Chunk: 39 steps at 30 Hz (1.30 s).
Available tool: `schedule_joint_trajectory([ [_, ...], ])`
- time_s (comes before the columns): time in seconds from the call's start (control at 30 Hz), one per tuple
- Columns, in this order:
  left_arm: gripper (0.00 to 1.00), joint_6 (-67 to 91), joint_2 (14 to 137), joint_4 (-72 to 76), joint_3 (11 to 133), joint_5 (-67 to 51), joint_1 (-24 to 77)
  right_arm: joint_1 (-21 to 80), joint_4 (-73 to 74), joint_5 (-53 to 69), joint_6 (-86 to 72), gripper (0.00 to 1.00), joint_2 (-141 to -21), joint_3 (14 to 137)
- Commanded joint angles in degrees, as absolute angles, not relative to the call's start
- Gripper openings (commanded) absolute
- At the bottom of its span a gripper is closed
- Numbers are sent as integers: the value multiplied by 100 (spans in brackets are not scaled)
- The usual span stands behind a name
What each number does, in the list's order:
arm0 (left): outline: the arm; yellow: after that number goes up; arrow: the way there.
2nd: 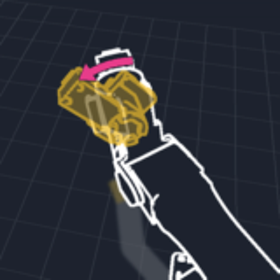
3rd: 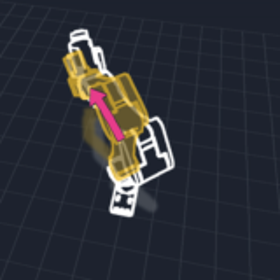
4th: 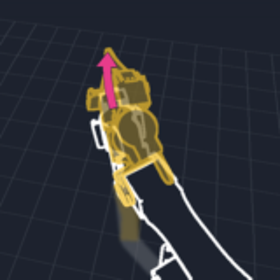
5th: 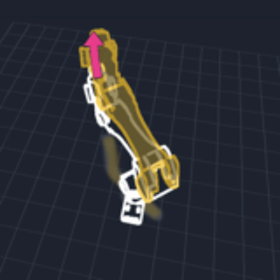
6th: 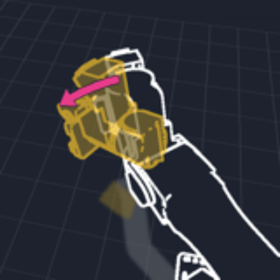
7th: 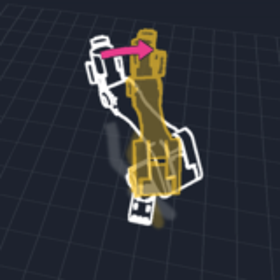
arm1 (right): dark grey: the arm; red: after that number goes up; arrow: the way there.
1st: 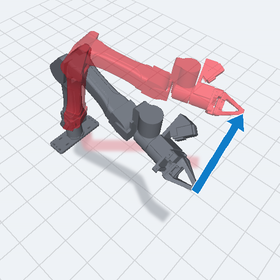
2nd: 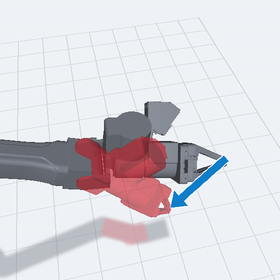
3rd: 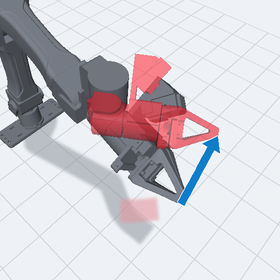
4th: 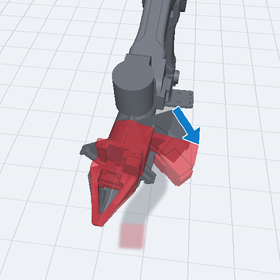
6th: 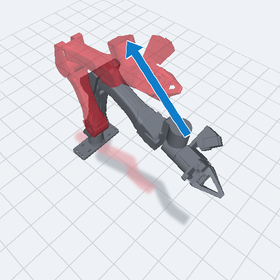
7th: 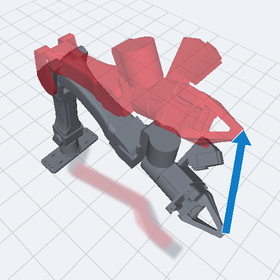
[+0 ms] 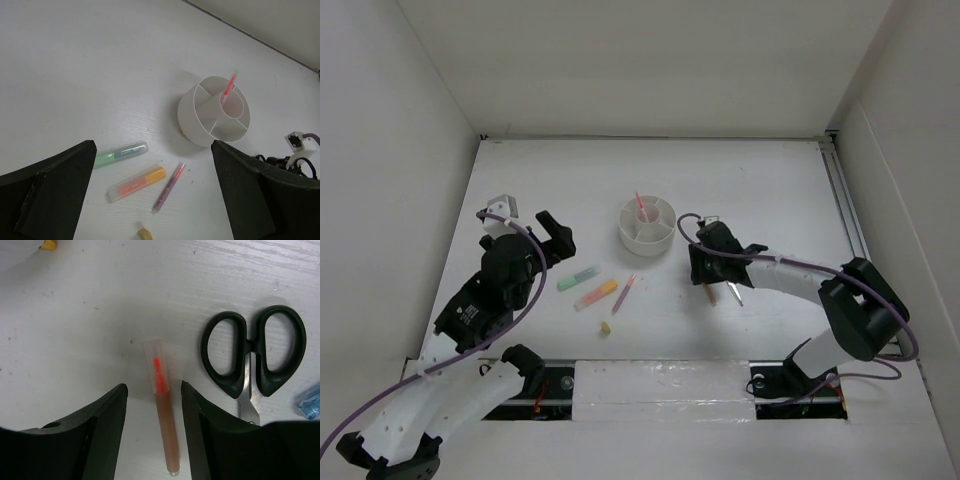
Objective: Sort the stationery into containers
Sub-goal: Grab a piece of stationery with the right arm
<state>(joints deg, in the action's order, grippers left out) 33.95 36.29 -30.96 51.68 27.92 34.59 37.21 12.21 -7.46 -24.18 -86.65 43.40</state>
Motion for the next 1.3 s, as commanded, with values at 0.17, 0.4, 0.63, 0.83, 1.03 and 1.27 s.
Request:
schedule_joint_trajectory([
  [0.17,99,3437,3419,-3032,5388,2839,3437,3832,2100,-914,-2276,32,-9035,4852],
  [0.4,99,3437,3357,-3032,5388,2839,3437,4008,2320,-992,-2407,26,-9192,4904],
  [0.63,99,3437,3419,-3032,5388,2786,3437,4263,2602,-1283,-2522,0,-9852,5168],
  [0.83,99,3542,3472,-3032,5388,2961,3437,4368,2312,-1380,-2628,0,-8940,5220],
  [1.03,99,3647,3524,-3137,5388,3128,3437,4148,1550,-1538,-2383,0,-7393,5273],
  [1.27,99,3700,3524,-3190,5388,3243,3437,3815,-924,-390,-1215,0,-6451,5265],
])
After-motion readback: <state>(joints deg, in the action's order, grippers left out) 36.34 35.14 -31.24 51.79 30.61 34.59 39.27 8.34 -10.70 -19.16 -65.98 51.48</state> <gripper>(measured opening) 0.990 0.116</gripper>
